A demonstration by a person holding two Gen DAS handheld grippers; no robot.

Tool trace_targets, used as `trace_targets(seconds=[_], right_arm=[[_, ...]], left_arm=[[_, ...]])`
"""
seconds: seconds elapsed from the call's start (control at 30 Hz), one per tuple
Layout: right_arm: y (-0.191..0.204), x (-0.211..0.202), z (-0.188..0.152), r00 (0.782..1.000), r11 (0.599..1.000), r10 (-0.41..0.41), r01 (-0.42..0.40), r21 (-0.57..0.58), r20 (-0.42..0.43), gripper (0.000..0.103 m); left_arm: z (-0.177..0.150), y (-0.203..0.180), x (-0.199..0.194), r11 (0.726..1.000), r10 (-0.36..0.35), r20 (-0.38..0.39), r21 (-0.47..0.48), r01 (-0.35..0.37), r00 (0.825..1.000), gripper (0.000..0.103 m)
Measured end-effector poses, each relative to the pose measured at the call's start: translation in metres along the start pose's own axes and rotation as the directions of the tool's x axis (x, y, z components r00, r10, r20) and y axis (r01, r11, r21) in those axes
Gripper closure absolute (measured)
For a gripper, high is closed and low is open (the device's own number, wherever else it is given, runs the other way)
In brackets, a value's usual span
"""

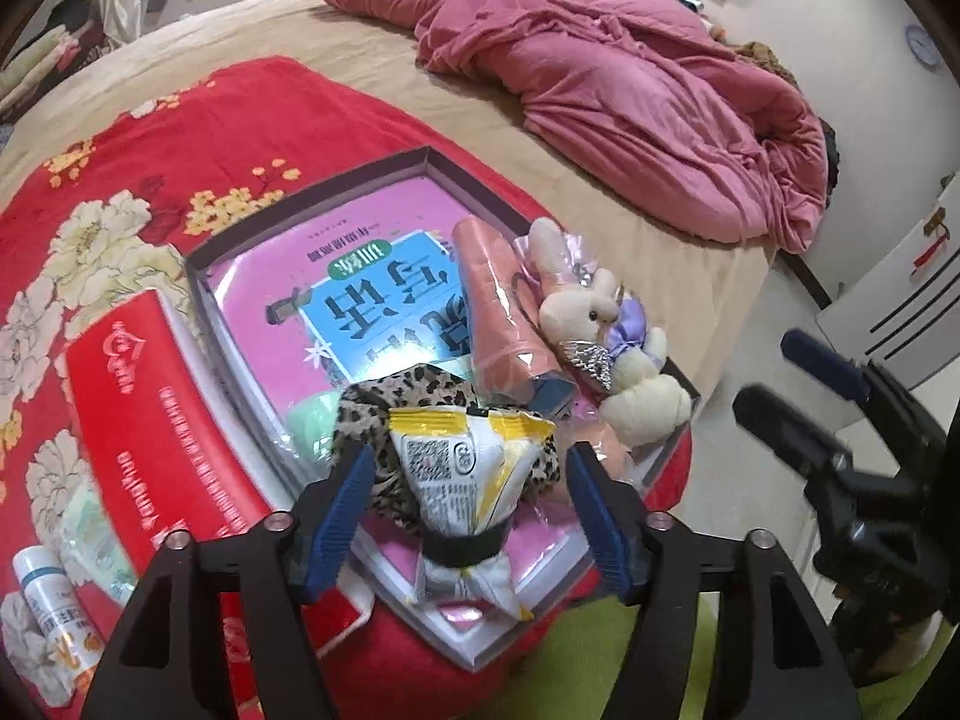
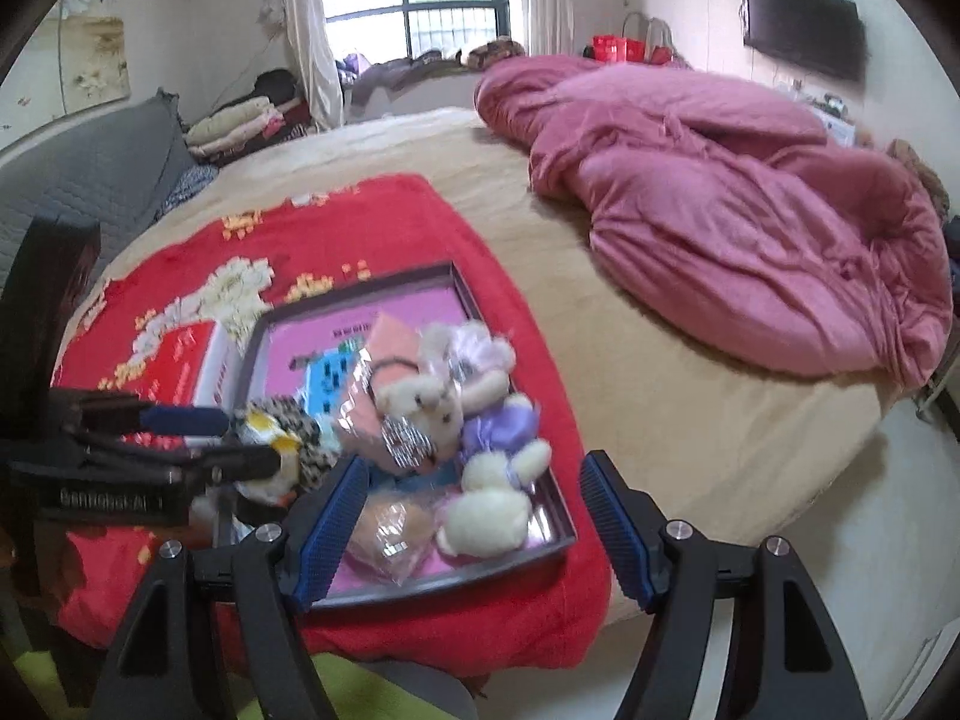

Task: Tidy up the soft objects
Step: 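Move both tools back over the remaining items on the bed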

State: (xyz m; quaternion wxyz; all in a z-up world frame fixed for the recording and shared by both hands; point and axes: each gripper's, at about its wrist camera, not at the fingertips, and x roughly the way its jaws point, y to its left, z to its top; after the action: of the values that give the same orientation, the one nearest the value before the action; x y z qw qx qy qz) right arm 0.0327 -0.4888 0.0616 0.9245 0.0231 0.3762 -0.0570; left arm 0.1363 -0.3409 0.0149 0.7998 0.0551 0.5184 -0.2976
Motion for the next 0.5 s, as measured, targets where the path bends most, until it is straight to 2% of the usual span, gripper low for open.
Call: trace_targets(seconds=[0.27, 0.5], right_arm=[[0.038, -0.024, 0.024, 0.997, 0.998, 0.024, -0.020, -0.052, 0.079, 0.030], [0.105, -0.025, 0.037, 0.988, 0.984, 0.132, -0.122, -0.131, 0.075, 0.029]], left_arm=[[-0.014, 0.028, -0.060, 0.999, 0.014, 0.098, -0.048, -0.009, 0.995, 0.028], [-0.044, 0.088, -0.114, 0.985, 0.087, 0.151, -0.161, -0.062, 0.985, 0.027]])
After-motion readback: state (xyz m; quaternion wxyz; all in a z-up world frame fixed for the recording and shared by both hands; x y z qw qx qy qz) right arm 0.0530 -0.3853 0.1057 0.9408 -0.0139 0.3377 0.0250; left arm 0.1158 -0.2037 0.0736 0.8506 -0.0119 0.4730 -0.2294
